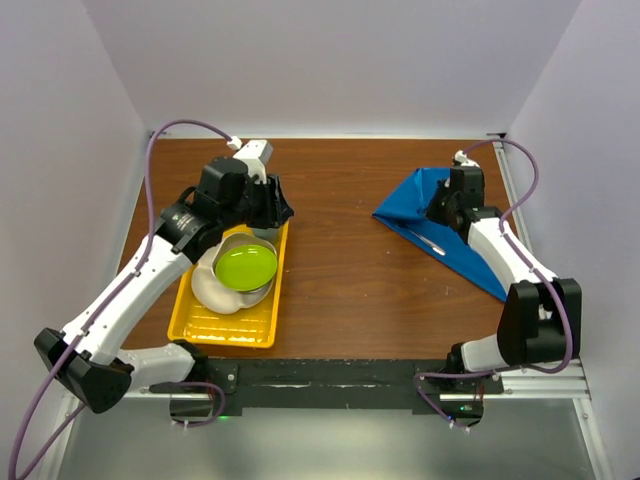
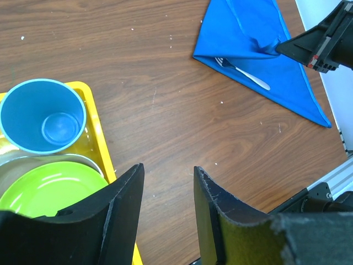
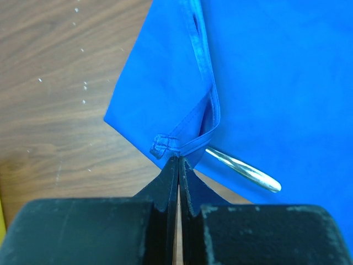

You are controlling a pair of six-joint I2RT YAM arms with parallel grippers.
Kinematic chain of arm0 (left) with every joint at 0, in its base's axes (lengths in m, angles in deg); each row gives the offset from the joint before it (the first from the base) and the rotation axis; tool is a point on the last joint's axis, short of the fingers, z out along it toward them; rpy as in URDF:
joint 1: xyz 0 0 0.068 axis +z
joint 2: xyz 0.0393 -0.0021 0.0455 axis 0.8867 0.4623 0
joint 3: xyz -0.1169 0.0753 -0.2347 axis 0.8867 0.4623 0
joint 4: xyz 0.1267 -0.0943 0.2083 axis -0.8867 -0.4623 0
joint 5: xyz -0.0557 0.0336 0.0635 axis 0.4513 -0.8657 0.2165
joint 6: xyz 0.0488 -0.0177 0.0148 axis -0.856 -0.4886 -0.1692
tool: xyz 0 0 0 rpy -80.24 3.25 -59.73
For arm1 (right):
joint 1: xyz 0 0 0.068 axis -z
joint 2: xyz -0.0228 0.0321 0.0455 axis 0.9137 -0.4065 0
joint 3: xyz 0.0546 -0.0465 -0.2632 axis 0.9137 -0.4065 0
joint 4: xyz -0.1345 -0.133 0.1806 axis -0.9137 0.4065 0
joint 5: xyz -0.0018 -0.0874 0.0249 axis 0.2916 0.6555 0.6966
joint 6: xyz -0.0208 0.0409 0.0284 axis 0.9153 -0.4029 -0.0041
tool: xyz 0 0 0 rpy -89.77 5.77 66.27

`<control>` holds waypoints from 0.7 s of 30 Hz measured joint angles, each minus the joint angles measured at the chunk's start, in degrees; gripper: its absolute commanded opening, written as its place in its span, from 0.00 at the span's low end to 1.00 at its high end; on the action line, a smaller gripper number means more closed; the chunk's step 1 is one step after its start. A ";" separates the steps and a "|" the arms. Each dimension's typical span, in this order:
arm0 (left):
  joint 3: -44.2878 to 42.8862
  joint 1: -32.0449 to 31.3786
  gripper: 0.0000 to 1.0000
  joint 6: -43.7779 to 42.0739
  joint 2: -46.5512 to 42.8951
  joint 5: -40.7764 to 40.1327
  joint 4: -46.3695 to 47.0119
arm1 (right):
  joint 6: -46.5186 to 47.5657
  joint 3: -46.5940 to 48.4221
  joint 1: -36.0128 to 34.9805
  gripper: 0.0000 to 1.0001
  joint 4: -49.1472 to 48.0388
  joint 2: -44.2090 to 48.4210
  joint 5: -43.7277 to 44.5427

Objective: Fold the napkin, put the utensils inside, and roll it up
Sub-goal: Fold the napkin

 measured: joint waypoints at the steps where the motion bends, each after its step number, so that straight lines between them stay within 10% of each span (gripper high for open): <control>1: 0.00 0.00 0.46 0.00 0.09 0.09 -0.02 | 0.28 -0.39 0.33 0.00 -0.02 0.02 -0.39; 21: -1.25 0.00 0.46 -0.02 1.55 0.81 0.09 | 5.60 -4.15 4.74 0.00 -0.79 1.77 -4.44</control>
